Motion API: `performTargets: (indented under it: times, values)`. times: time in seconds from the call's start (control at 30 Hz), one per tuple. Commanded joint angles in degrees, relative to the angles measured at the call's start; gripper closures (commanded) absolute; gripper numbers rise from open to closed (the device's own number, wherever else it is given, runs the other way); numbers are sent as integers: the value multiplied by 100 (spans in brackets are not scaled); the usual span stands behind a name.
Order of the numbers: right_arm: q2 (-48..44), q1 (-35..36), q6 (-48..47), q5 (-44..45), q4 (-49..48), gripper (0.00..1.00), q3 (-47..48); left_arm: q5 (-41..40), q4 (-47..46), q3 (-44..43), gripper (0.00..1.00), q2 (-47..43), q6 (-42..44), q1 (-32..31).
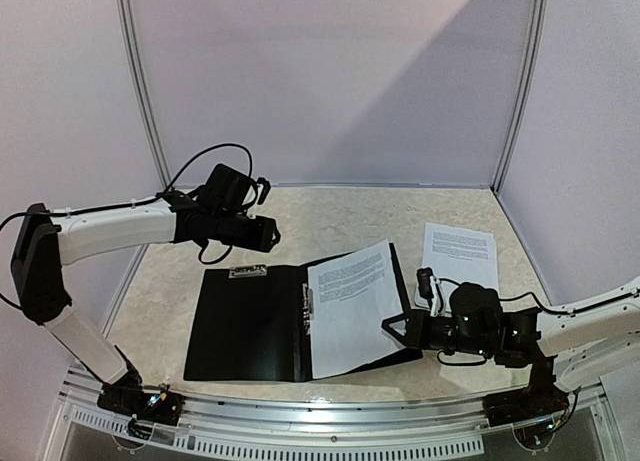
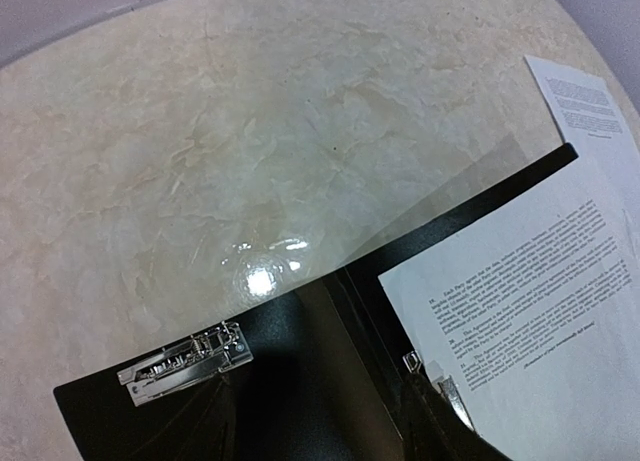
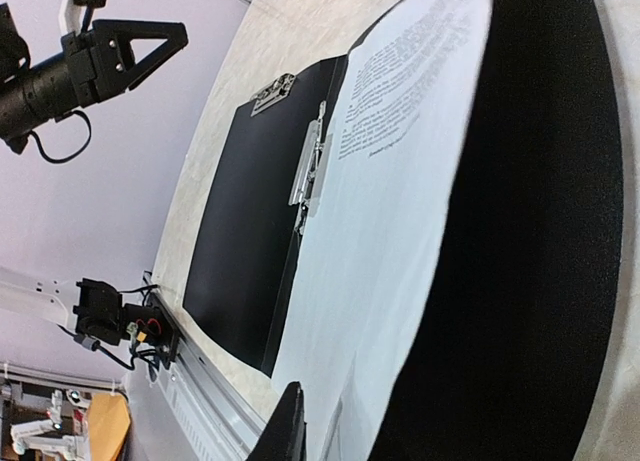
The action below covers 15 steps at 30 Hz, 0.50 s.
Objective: Put the files into the folder
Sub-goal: Place the file in the spring clip on the folder.
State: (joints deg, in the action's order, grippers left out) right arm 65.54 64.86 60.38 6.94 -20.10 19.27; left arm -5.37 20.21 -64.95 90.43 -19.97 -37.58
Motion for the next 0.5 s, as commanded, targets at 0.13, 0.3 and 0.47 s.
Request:
performTargets:
  times: [0.13, 0.3, 0.47]
  values:
    - [105, 46, -27, -130, 404, 79, 324, 50, -17, 26, 43, -31, -20, 101]
    - [138, 50, -9, -63, 601, 83, 393, 50, -17, 26, 43, -38, -25, 102]
    - [85, 52, 20, 164, 519, 99, 299, 58, -17, 26, 43, -33, -25, 110]
